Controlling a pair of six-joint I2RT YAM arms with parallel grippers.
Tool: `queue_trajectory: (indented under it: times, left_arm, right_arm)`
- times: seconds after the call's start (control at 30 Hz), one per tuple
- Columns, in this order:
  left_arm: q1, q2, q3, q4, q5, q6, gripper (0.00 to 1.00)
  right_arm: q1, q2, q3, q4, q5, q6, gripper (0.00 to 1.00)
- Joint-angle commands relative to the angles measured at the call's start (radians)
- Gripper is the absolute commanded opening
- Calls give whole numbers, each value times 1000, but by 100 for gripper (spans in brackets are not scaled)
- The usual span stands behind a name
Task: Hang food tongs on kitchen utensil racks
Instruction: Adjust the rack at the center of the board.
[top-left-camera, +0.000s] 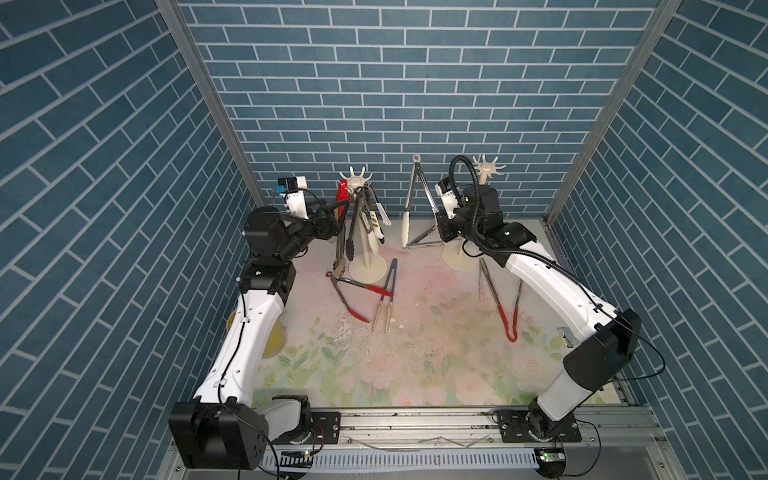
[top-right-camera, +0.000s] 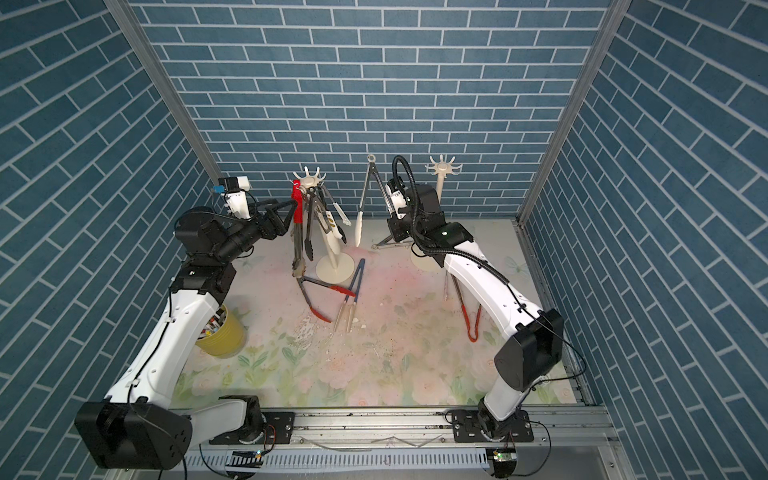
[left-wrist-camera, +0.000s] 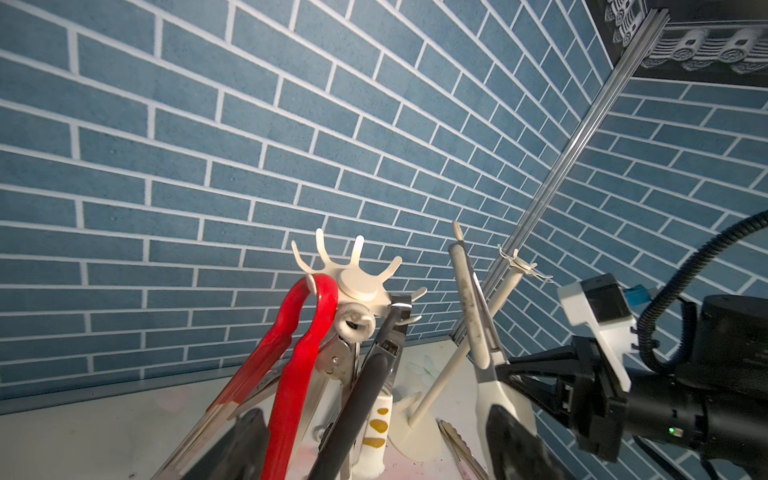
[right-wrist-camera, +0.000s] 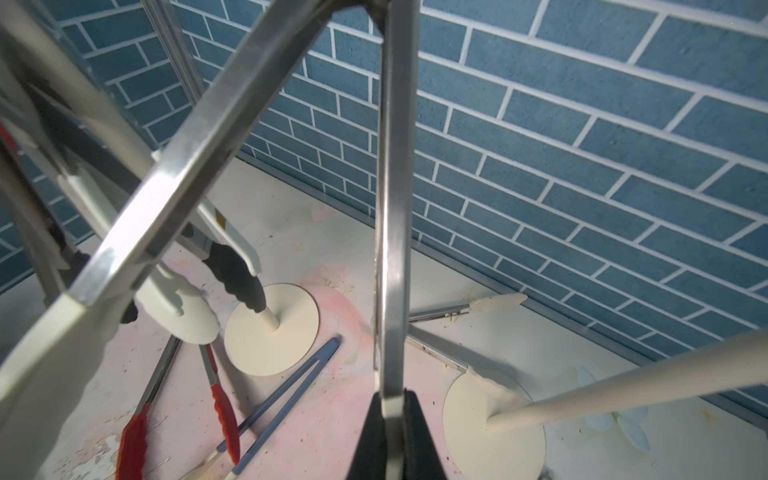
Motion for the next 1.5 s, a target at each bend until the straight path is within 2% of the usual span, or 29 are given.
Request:
queue_trajectory:
  times: [0.0, 0.27, 0.6, 1.13, 1.47]
  left_arm:
    - [7, 17, 36, 44, 39, -4, 81]
    - [20, 70, 57, 36, 26, 4, 76]
    - [23, 129, 110, 24, 38, 10, 72]
    - [23, 174, 144, -14, 6, 38, 68]
    - [39, 216, 197, -92, -48, 86, 65]
  right_arm:
    - [14, 49, 100, -10, 86, -57, 0]
    - [79, 192, 280, -74, 145, -133, 0]
    - [106, 235, 324, -76, 154, -217, 0]
    - [188, 200, 258, -16, 171, -378, 0]
    - [217, 108, 122, 75, 186, -420, 0]
